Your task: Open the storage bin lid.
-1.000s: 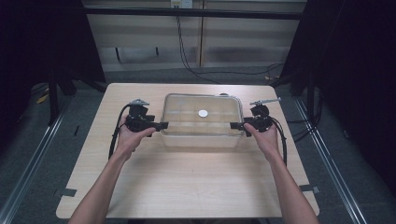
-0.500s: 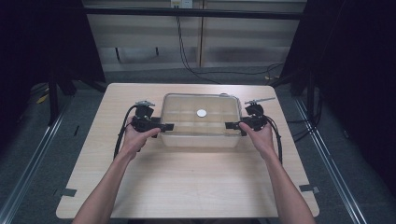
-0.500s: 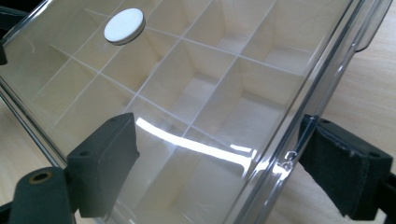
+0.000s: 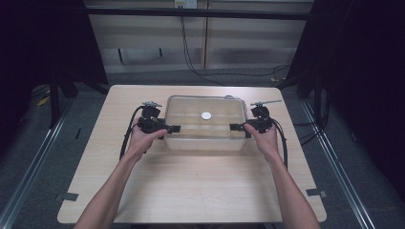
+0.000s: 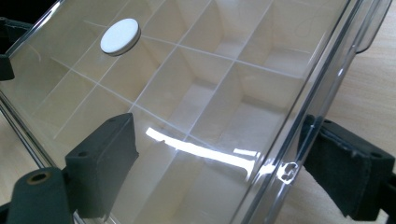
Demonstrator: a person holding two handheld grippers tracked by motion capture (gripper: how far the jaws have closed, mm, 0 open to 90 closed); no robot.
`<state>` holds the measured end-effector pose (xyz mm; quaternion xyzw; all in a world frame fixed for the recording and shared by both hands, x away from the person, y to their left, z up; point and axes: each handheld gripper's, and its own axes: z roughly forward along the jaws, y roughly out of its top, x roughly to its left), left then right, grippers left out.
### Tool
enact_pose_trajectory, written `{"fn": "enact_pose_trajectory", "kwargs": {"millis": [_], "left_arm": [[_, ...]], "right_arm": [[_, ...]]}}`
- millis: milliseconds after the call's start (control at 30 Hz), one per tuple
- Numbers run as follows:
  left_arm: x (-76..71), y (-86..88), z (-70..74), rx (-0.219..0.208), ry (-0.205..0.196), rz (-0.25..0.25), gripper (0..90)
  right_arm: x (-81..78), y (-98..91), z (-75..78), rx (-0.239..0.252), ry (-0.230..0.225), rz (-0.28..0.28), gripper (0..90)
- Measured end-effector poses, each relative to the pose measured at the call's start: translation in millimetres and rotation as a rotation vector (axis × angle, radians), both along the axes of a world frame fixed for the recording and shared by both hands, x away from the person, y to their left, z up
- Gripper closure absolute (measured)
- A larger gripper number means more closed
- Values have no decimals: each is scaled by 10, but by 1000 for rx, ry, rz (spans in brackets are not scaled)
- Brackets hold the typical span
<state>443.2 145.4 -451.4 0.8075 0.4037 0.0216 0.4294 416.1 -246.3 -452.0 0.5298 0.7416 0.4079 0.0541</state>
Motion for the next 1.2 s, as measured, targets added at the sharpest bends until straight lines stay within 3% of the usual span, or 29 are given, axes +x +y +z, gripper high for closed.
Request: {"fn": "enact_pose_trajectory", "kwargs": {"millis": [167, 367, 400, 500, 600, 1100, 1200], "left_arm": [[66, 13, -24, -24, 19, 13, 149], [77, 0, 9, 0, 2, 13, 167], [82, 25, 16, -5, 13, 16, 197], [75, 63, 7, -31, 19, 19, 238], [66, 73, -2, -41, 15, 23, 252], [72, 74, -4, -39, 15, 27, 252], [63, 71, -5, -41, 11, 33, 245]], "right_arm": [[7, -27, -19, 23, -1, -1, 130], [36, -6, -3, 1, -11, -9, 134], [31, 0, 12, -13, -25, -21, 168], [11, -56, 4, 14, -42, -34, 248], [-7, -88, 7, 22, -48, -39, 271], [17, -37, 35, -13, -85, -104, 252], [9, -51, 52, -1, -99, -114, 267]]}}
